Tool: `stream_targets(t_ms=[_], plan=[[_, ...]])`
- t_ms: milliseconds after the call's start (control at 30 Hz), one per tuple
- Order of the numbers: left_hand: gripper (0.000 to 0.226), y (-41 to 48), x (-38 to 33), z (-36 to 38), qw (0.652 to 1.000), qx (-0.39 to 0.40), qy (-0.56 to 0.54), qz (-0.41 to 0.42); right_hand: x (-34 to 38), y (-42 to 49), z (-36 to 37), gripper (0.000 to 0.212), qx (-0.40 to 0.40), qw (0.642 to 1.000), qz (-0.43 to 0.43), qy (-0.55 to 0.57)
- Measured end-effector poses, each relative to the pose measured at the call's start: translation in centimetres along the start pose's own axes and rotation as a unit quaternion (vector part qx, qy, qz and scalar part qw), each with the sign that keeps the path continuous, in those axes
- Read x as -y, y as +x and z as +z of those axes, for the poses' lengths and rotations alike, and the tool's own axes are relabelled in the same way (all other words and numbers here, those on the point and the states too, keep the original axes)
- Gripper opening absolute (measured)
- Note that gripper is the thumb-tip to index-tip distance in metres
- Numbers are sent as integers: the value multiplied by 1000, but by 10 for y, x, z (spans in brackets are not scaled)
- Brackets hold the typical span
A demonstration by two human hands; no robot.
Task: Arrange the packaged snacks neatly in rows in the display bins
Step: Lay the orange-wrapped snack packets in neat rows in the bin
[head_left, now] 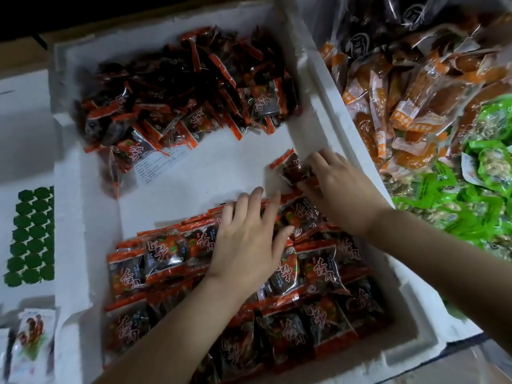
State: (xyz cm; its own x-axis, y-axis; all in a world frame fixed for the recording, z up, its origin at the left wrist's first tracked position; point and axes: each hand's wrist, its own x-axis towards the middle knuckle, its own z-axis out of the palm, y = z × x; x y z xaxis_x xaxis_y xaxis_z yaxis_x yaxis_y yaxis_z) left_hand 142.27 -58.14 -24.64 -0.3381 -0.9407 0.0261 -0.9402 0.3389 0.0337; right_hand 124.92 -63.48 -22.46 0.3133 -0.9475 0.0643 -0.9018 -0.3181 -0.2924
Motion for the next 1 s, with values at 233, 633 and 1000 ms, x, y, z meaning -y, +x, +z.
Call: stream_targets(t_ms=[233, 633, 1000], plan=[[58, 35, 51, 1, 995, 38, -84, -43, -2, 71, 20, 64, 131, 989, 64, 28], [51, 62, 78, 9, 944, 94, -282, -142, 19, 95, 16, 26, -10, 980, 49, 195], [6, 52, 73, -24, 783, -108, -573, -217, 30, 115, -1, 38, -125, 986, -43, 104]])
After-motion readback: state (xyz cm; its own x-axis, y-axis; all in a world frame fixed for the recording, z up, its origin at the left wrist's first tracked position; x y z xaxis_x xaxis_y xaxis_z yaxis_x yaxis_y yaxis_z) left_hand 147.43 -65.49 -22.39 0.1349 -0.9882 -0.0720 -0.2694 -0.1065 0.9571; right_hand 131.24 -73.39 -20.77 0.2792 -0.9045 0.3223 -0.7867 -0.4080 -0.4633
